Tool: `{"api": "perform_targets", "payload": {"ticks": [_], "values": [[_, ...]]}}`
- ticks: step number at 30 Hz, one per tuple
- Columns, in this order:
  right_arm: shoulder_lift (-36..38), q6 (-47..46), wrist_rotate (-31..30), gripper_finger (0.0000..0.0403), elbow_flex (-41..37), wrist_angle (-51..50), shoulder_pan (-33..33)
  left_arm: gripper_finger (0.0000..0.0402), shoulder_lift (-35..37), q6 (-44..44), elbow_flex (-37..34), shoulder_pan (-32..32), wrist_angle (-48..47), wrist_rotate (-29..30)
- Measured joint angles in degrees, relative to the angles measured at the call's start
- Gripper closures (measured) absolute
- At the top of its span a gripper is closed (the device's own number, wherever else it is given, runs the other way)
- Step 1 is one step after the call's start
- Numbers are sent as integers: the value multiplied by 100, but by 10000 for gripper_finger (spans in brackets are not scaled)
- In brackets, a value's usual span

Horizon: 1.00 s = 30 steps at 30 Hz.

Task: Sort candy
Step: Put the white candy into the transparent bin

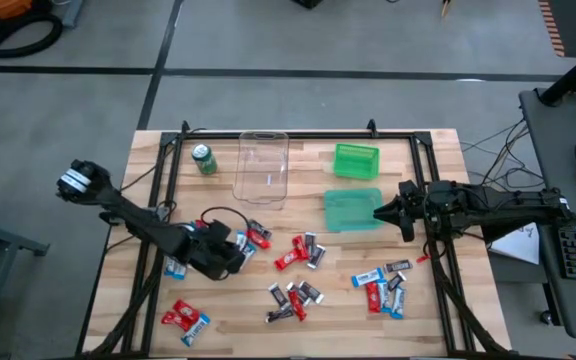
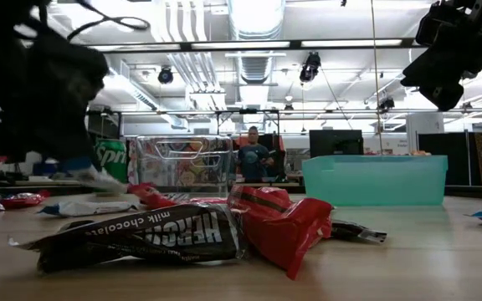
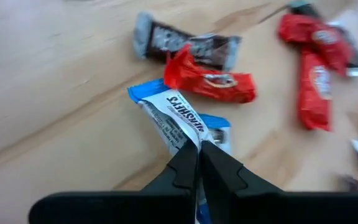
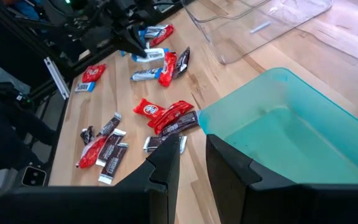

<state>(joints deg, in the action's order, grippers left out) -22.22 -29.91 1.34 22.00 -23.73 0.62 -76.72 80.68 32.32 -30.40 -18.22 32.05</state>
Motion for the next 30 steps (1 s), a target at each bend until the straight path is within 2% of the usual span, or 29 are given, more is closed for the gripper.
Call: {"api": "perform_targets", "payload": {"ticks": [14,21,24,30], "values": [[0,57,-142,335,-2,2,0,401,1365,-1055,61,-32,-123,12],[-11,139,-155,335,-4,29,0,401,1586,-1975,518,32,-89,969],[-11,144,-155,335,-4,28,0,401,1590,-2503,779,286,-98,1237],[-11,159,-190,335,-4,26,2,401,1588,-3862,1141,1279,-118,1162]]}}
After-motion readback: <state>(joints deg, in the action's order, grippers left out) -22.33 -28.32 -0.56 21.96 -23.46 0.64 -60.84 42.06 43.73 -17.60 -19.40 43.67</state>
